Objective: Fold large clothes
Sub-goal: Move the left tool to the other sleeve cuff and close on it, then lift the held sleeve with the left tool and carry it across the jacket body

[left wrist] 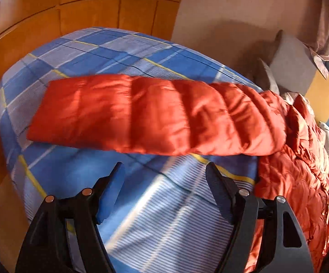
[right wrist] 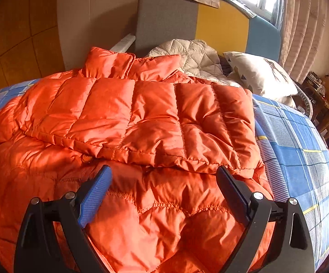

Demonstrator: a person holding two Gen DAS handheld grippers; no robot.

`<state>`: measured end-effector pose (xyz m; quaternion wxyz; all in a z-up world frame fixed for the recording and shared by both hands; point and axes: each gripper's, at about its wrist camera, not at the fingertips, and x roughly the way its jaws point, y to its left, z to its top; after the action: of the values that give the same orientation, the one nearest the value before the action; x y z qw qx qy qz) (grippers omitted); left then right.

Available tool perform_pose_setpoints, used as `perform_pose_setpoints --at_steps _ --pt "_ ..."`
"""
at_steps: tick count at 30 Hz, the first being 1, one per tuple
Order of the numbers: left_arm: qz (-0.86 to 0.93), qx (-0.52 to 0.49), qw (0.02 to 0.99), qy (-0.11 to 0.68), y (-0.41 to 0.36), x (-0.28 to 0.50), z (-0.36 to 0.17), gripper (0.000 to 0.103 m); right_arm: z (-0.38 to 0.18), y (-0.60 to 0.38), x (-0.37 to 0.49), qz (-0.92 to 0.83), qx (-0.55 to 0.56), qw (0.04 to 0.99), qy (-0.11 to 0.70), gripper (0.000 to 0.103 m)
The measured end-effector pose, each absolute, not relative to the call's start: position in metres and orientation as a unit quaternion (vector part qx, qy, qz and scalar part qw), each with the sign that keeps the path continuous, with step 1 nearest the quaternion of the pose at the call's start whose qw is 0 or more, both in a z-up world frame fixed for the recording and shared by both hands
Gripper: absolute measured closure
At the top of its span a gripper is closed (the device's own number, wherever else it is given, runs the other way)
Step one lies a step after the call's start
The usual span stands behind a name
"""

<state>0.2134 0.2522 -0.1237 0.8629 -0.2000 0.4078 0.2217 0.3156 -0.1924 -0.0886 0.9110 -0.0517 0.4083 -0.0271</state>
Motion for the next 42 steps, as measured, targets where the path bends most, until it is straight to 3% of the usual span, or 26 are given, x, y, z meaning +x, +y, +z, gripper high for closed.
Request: perform_pose_setpoints --at_steps 10,12,21,26,35,42 --pt "0.355 -0.243 0.812 0.394 0.382 0.151 -0.123 0.032 -0.091 -0.206 0.321 -0.057 -0.039 0.908 0.414 0.011" --pt "0.356 -0.247 0.805 0.404 0.397 0.150 -0.129 0.045 -0.093 -0.199 0.320 -0.053 -0.043 0.907 0.415 0.011" --pt "0.327 -0.272 0.808 0.407 0.416 0.167 -0.145 0.063 -0.101 -0.184 0.325 -0.059 -0.060 0.901 0.425 0.011" --pt "0.309 -0.237 0.826 0.409 0.396 0.180 -0.141 0.101 -0.103 -0.185 0.328 -0.065 -0.065 0.899 0.429 0.011" --pt "0.229 -0.200 0.887 0.347 0.343 0.214 -0.078 0.102 -0.106 -0.187 0.334 -0.066 -0.059 0.897 0.432 0.011" --pt "0.097 -0.163 0.930 0.316 0.248 0.270 -0.027 0.102 -0.104 -0.196 0.335 -0.064 -0.042 0.898 0.434 0.011"
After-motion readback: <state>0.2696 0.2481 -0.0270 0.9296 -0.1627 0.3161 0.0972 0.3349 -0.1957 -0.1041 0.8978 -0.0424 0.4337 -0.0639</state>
